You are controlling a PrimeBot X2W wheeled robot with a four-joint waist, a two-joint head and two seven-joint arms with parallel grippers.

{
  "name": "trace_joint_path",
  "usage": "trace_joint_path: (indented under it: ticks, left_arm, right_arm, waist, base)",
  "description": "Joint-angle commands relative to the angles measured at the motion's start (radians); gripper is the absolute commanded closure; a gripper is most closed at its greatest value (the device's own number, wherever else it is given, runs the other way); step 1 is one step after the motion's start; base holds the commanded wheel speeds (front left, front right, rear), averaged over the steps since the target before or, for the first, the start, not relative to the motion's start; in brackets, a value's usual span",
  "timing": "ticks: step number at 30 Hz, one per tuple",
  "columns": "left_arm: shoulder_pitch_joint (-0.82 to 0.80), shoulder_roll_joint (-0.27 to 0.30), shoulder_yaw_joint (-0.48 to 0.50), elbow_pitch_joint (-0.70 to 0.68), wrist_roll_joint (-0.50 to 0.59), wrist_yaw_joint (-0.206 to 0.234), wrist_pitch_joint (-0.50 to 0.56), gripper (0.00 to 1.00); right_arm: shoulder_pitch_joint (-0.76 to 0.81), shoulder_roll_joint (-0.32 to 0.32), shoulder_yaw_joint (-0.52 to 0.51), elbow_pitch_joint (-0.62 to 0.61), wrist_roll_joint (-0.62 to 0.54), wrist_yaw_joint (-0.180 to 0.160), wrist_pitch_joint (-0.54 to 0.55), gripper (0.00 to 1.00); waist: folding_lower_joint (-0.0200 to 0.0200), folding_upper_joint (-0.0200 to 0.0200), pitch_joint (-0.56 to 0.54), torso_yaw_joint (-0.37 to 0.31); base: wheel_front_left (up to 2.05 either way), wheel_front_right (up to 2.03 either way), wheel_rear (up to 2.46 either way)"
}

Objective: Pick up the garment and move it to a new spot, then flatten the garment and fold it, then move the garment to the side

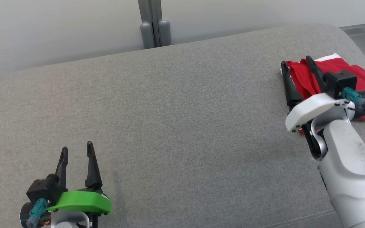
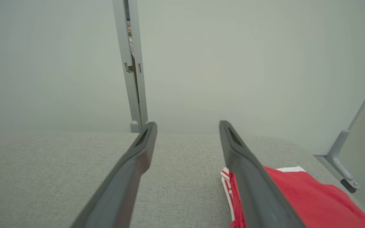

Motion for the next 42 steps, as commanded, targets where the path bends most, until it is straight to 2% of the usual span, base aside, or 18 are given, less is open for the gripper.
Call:
trace_joint_path:
  ticks: [1, 5, 11, 17, 24, 40, 41, 42]
  left_arm:
    - [0.017, 0.000, 0.006, -0.003, -0.001, 0.002, -0.003, 0.00]
    - [0.041, -0.001, 0.008, -0.010, -0.006, 0.006, -0.003, 0.00]
    - [0.081, -0.003, 0.001, -0.029, -0.008, 0.011, -0.003, 0.00]
    - [0.116, -0.003, -0.010, -0.031, 0.014, 0.035, -0.003, 0.00]
    - [0.146, -0.003, -0.025, -0.029, 0.017, 0.049, -0.003, 0.00]
    - [0.162, -0.003, -0.044, -0.026, 0.025, 0.058, -0.003, 0.00]
    - [0.146, -0.004, -0.043, -0.026, 0.018, 0.055, 0.000, 1.00]
    - [0.147, -0.005, -0.043, -0.018, 0.017, 0.055, 0.002, 1.00]
  right_arm:
    - [0.049, 0.011, -0.018, -0.033, -0.013, -0.002, -0.011, 0.00]
    - [0.181, 0.075, -0.053, -0.129, -0.066, -0.002, -0.019, 0.00]
    - [0.371, 0.133, -0.068, -0.263, -0.121, -0.002, -0.026, 0.00]
    - [0.494, 0.139, -0.035, -0.350, -0.086, -0.002, -0.029, 0.00]
    - [0.547, 0.140, -0.027, -0.410, -0.053, -0.002, -0.032, 0.00]
    - [0.579, 0.140, -0.020, -0.405, -0.044, -0.002, -0.034, 0.00]
    - [0.565, 0.142, -0.020, -0.407, -0.048, 0.000, -0.026, 1.00]
    - [0.569, 0.142, -0.020, -0.399, -0.048, 0.000, -0.025, 1.00]
  waist:
    - [0.0000, 0.0000, -0.021, 0.019]
    - [0.0000, 0.0000, -0.042, 0.032]
    - [0.0000, 0.0000, -0.068, 0.052]
    - [0.0000, 0.0000, -0.082, 0.073]
    - [0.0000, 0.0000, -0.088, 0.086]
    - [0.0000, 0.0000, -0.104, 0.098]
    - [0.0000, 0.0000, -0.104, 0.098]
    - [0.0000, 0.0000, -0.105, 0.098]
  base:
    - [0.00, 0.00, 0.00]
    - [0.00, 0.00, 0.00]
    - [0.00, 0.00, 0.00]
    - [0.00, 0.00, 0.00]
    - [0.00, 0.00, 0.00]
    - [0.00, 0.00, 0.00]
    - [0.00, 0.00, 0.00]
    - [0.00, 0.00, 0.00]
